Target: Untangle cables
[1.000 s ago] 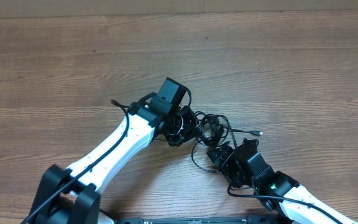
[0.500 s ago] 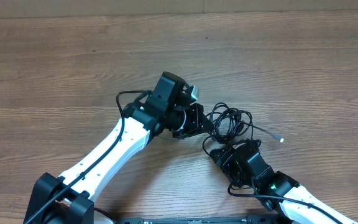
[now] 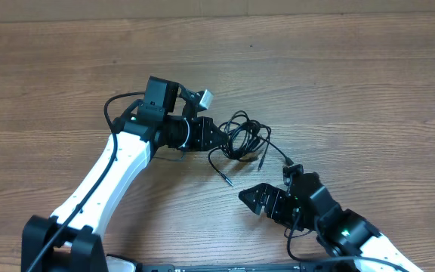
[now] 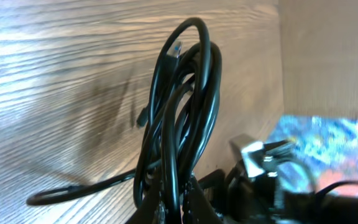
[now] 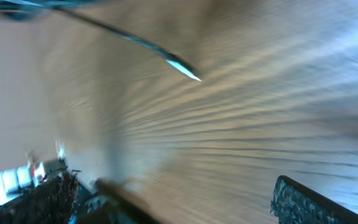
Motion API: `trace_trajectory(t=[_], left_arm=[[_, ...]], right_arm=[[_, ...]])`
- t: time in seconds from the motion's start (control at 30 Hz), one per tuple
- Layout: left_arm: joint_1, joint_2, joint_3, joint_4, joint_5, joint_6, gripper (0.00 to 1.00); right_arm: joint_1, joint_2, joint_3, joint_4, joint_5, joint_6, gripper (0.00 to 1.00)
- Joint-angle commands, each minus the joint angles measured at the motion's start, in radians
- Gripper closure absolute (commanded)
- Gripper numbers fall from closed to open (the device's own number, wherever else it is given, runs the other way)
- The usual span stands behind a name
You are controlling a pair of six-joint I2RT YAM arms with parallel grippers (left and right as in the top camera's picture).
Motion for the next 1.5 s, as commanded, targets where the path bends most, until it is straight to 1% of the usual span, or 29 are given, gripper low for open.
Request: trace_trajectory(t=[0.0,0.07,0.2,0.27,0.33,0.47,0.53,0.6,0.8,0.83,0.9,0.93,0.97,1.03,1.23,1.3,1.4,1.47], left_arm=[[-0.004,-0.087,0.000,-0.018,0.081,0.163,0.96],[-0.004,-0.110,0.000,-0.029,0.081,0.169,0.96],[-0.004,-0.146,0.000,-0.035,0.081,0.168,0.96],[-0.004,-0.160,0.000,-0.040,0.082,0.168,0.96],[-0.004,-0.169,0.000,-0.047,0.093,0.168,0.96],[-0.004,-0.171,0.000,-0.047,0.177,0.169,0.96],[-0.006,-0.171,0.000,-0.050,0.192,0.169,0.95],[-0.011,-0.171,0.000,-0.050,0.204,0.169,0.96],[-0.064,-0.171,0.000,-0.064,0.220,0.169,0.96],[-0.072,-0.171,0.000,-0.071,0.230,0.169,0.96],[-0.088,-0.171,0.000,-0.083,0.251,0.169,0.96],[-0.095,-0.171,0.000,-0.091,0.257,0.169,0.96],[-0.099,-0.171,0.000,-0.100,0.257,0.169,0.96],[-0.102,-0.173,0.000,-0.122,0.257,0.169,0.96],[-0.100,-0.210,0.001,-0.136,0.260,0.173,0.96],[-0.097,-0.237,0.004,-0.134,0.258,0.180,0.96],[-0.082,-0.285,0.004,-0.118,0.250,0.184,0.96],[-0.066,-0.317,0.004,-0.113,0.235,0.184,0.96]], right_arm=[[-0.001,-0.097,0.088,-0.036,-0.034,-0.150,0.00],[-0.001,-0.140,0.110,-0.038,-0.034,-0.183,0.00],[-0.001,-0.187,0.119,-0.031,0.041,-0.177,0.00],[-0.001,-0.189,0.119,-0.031,0.090,-0.120,0.00],[-0.001,-0.186,0.119,-0.030,0.138,-0.033,0.00],[-0.001,-0.173,0.119,-0.029,0.218,0.052,0.01],[-0.001,-0.160,0.119,-0.029,0.249,0.092,0.04],[-0.001,-0.144,0.119,-0.024,0.264,0.114,0.07],[-0.001,-0.066,0.119,-0.021,0.336,0.113,0.11],[-0.001,-0.051,0.119,-0.021,0.346,0.113,0.13],[-0.001,-0.026,0.119,-0.024,0.365,0.113,0.22],[-0.001,-0.011,0.119,-0.028,0.376,0.113,0.28],[-0.001,0.002,0.119,-0.031,0.385,0.113,0.38],[-0.001,0.032,0.119,-0.034,0.386,0.113,0.49],[-0.001,0.126,0.118,-0.066,0.417,0.113,0.62],[-0.001,0.150,0.118,-0.079,0.443,0.113,0.69],[-0.001,0.175,0.117,-0.083,0.458,0.113,0.85],[-0.001,0.183,0.117,-0.083,0.458,0.113,0.93]])
